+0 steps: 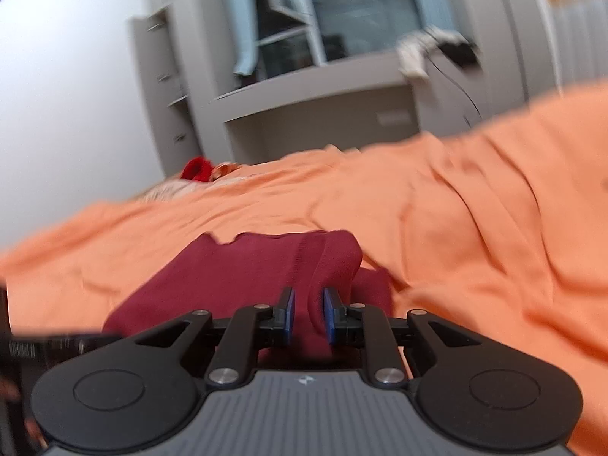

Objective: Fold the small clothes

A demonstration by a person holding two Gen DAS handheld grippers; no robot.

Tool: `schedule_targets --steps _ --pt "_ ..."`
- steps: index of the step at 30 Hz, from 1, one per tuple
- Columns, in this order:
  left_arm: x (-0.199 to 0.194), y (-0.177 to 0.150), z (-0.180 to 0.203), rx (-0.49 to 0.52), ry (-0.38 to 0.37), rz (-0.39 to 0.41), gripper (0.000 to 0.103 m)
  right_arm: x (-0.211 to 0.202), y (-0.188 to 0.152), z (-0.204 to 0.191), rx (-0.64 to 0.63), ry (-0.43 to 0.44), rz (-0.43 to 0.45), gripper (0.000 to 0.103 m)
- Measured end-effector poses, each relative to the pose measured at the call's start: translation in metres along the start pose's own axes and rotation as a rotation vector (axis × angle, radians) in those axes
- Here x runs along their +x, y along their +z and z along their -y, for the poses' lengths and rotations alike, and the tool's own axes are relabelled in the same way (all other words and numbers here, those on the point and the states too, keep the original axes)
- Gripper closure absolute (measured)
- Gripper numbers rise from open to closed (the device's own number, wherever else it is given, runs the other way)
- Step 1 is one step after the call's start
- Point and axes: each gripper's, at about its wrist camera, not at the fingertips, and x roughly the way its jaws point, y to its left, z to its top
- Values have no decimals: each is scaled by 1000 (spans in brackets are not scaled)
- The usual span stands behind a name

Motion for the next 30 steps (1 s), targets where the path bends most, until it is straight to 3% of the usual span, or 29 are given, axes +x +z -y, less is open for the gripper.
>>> schedule_targets --steps 4,9,12,14,16,20,22,30 --pt "0 0 0 0 -1 0 0 -2 -4 -25 -146 -28 17 83" --pt "0 0 0 1 1 0 0 2 0 -10 -69 -117 -6 84" --pt "0 0 0 1 1 0 0 9 0 20 96 -152 -83 82" --pt "0 0 0 1 1 0 0 12 -4 45 266 -104 -114 71" --pt "-1 0 -1 2 2 0 0 12 -9 69 438 -41 -126 50" --pt "-1 0 0 1 4 1 0 14 -20 97 639 90 -107 35" --pt "-1 0 -1 2 4 1 0 16 -20 96 640 112 -106 28" --pt "-1 0 -1 2 5 2 0 36 -26 79 524 46 -165 26"
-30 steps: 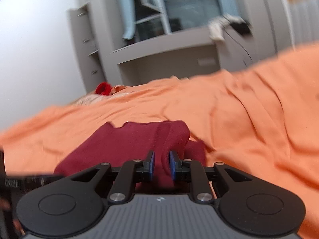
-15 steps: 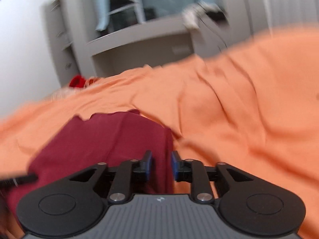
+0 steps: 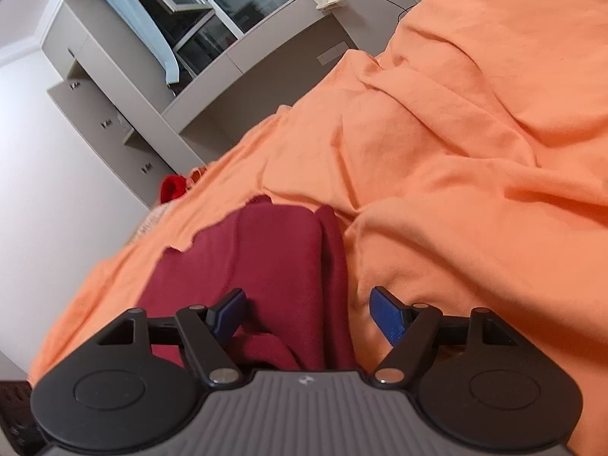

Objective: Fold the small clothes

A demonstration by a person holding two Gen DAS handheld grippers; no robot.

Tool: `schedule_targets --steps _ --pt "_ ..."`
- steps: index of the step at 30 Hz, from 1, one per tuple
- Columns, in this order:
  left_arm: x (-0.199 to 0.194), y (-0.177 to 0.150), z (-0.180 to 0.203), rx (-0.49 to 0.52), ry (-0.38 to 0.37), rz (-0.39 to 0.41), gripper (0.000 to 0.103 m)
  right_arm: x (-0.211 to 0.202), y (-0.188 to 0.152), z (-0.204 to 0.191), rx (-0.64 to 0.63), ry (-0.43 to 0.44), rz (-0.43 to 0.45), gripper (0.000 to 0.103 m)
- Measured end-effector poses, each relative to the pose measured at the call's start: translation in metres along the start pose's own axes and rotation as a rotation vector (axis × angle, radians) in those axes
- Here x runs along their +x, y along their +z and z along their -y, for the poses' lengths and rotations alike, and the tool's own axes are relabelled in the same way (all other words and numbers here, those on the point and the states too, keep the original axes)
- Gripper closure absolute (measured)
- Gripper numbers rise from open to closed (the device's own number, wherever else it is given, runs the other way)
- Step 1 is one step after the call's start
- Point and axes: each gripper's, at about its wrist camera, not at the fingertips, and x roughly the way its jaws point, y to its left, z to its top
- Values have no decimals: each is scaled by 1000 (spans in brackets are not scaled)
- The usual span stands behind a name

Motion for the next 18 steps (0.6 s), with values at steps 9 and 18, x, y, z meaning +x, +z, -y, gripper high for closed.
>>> schedule_targets --steps 9,18 --pt "0 0 1 1 2 4 0 2 -4 -2 -30 -17 -7 23" --pt "0 0 1 1 2 3 0 3 -5 -4 -43 -12 -6 19"
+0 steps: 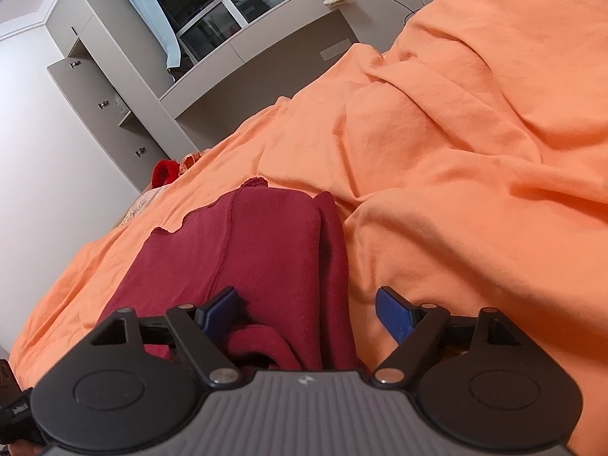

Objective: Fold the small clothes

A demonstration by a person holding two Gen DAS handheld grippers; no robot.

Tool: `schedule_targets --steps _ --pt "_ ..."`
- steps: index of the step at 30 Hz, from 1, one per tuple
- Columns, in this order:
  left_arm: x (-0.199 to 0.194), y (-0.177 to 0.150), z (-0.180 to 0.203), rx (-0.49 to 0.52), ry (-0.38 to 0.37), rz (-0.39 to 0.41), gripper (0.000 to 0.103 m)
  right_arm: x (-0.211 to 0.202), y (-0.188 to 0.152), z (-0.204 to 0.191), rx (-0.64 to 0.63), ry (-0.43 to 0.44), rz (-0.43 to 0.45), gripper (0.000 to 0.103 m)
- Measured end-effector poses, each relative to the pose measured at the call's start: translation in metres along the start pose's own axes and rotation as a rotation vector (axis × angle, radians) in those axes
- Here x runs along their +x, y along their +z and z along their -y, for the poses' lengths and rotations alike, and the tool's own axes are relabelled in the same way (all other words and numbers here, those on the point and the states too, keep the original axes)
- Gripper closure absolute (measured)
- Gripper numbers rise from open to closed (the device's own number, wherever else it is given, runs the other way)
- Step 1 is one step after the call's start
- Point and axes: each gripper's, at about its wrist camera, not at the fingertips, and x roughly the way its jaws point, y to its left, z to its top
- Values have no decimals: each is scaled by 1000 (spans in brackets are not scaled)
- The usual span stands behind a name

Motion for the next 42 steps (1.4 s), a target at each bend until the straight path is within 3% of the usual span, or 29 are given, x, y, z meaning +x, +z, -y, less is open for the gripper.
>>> schedule_targets --steps 3,5,9,14,42 --pt "-6 4 -3 -39 -34 19 1 -1 0 1 2 3 -1 19" --pt "-12 7 -5 -67 -108 43 1 -1 0 0 0 1 0 19" --pt "-10 5 10 29 -154 19 0 -1 0 1 -3 -1 1 19" --pt "2 -8 22 128 -103 -16 0 -1 0 0 -8 -4 4 19" --pt "1 -10 29 128 -68 -35 0 0 -2 -2 -21 2 9 12"
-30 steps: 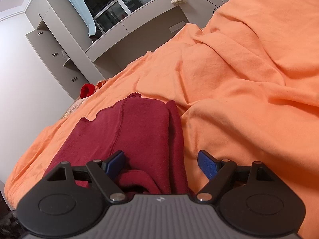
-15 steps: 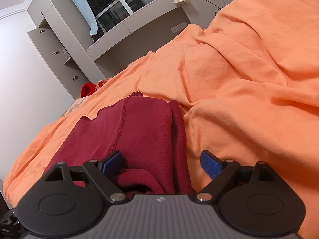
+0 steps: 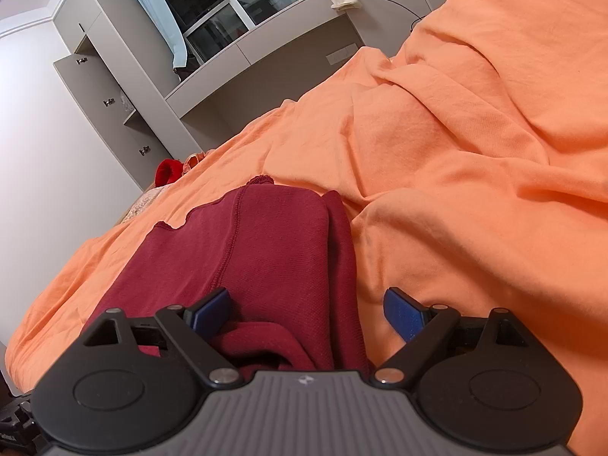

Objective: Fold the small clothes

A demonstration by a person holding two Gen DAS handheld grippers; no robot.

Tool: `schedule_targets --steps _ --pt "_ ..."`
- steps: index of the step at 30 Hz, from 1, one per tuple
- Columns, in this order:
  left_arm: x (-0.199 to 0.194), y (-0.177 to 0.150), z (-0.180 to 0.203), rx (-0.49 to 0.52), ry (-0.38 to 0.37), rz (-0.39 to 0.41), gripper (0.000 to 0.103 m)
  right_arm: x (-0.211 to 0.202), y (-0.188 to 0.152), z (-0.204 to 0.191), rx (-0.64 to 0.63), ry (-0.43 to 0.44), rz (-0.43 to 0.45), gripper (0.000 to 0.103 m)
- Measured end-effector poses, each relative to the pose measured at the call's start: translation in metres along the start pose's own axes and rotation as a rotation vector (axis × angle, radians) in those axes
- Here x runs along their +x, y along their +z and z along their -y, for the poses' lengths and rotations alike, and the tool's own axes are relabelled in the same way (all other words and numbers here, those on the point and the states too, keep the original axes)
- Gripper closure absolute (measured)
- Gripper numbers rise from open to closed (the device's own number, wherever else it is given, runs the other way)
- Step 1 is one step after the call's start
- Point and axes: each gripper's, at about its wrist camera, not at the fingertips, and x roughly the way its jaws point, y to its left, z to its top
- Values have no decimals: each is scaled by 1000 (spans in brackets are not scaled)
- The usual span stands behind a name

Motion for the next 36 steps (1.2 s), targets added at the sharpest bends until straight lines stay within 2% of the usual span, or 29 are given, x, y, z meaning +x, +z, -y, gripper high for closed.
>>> schedule_targets --steps 14,17,20,23,25,29,36 --pt "-6 11 5 33 23 -14 0 0 0 0 1 -2 3 12" --pt "-19 22 3 38 22 35 0 0 1 0 10 -3 5 12" --pt "-28 32 -9 -10 16 75 0 0 3 0 39 0 8 11" --pt "-26 36 -26 -97 39 68 0 1 6 -1 79 15 7 12" --pt "-18 37 -37 -155 50 41 0 2 7 -3 96 34 -1 21" --pt "0 34 -52 -276 44 -34 1 5 7 -7 83 41 -8 25" --pt "12 38 -51 -295 -8 -62 0 9 7 -1 117 50 -12 25"
